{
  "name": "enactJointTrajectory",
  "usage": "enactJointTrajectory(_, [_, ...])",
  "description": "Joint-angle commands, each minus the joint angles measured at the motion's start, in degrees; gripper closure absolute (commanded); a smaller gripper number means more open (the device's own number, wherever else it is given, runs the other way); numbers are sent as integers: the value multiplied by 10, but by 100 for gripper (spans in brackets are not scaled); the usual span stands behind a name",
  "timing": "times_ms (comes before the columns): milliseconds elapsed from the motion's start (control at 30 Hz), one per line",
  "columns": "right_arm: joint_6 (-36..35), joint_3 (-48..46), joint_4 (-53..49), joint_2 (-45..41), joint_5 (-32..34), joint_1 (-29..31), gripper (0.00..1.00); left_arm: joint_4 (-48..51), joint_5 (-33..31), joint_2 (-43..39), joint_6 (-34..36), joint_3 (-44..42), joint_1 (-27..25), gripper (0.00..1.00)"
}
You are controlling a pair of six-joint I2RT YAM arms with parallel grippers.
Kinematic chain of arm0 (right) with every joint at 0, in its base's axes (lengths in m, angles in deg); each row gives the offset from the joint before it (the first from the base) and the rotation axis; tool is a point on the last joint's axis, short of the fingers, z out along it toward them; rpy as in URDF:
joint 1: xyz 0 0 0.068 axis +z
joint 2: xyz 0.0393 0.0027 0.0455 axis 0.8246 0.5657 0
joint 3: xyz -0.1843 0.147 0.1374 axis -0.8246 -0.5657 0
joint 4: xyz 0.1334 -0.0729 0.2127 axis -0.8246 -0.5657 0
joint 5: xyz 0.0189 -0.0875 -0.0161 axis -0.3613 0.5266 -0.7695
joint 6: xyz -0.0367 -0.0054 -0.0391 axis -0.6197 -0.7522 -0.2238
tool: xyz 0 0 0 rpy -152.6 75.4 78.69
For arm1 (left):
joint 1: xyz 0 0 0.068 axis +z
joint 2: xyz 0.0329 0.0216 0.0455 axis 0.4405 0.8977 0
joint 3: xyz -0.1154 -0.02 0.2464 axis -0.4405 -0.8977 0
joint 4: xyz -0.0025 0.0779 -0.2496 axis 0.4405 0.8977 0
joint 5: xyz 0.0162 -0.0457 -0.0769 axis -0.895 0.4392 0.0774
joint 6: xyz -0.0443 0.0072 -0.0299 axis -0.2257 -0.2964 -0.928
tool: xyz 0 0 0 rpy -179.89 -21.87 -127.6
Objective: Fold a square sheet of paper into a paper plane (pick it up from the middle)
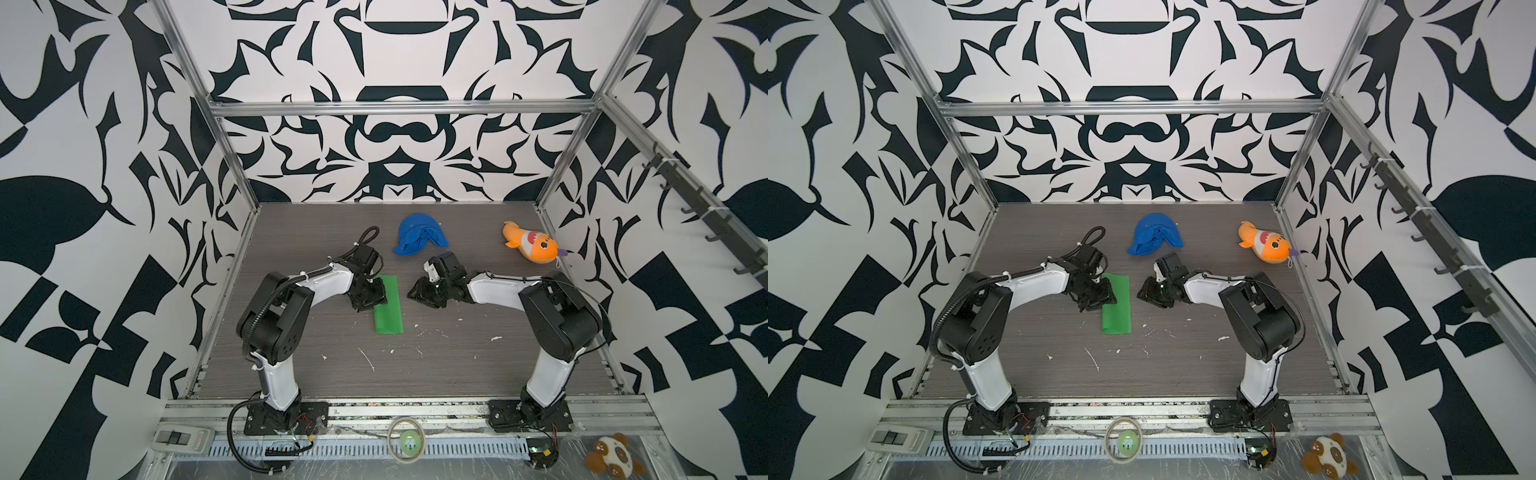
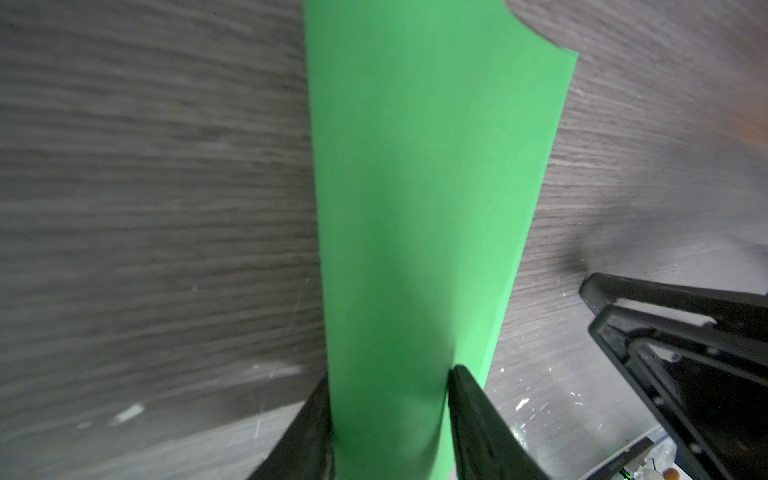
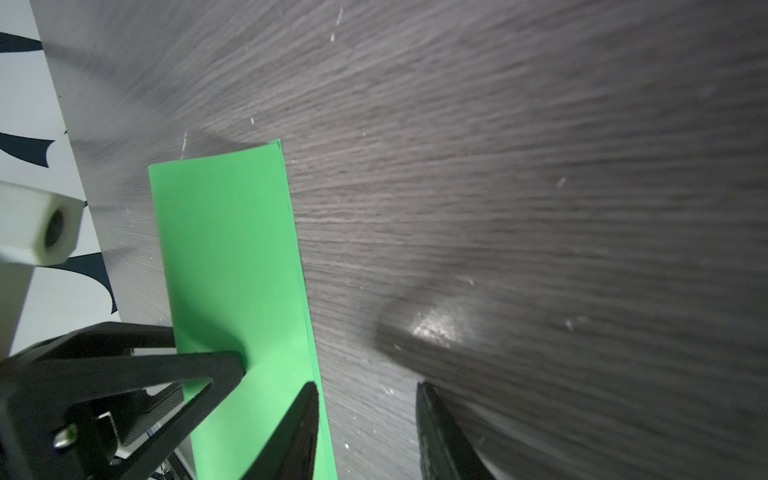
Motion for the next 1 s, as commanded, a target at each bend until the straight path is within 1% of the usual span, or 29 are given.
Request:
enactJointTrajectory(0, [0,-7,8,-14,8,-2,57,96,-68,51,-14,-19,-6,54])
enactJointTrajectory(567, [-9,-8,7,-13,1,-1,57,141,-102,88,-41,8,-20,53])
enactJointTrajectory(967, [-25,6,10,3,-30,9,57,161,-111,104,-44,18,-24,52])
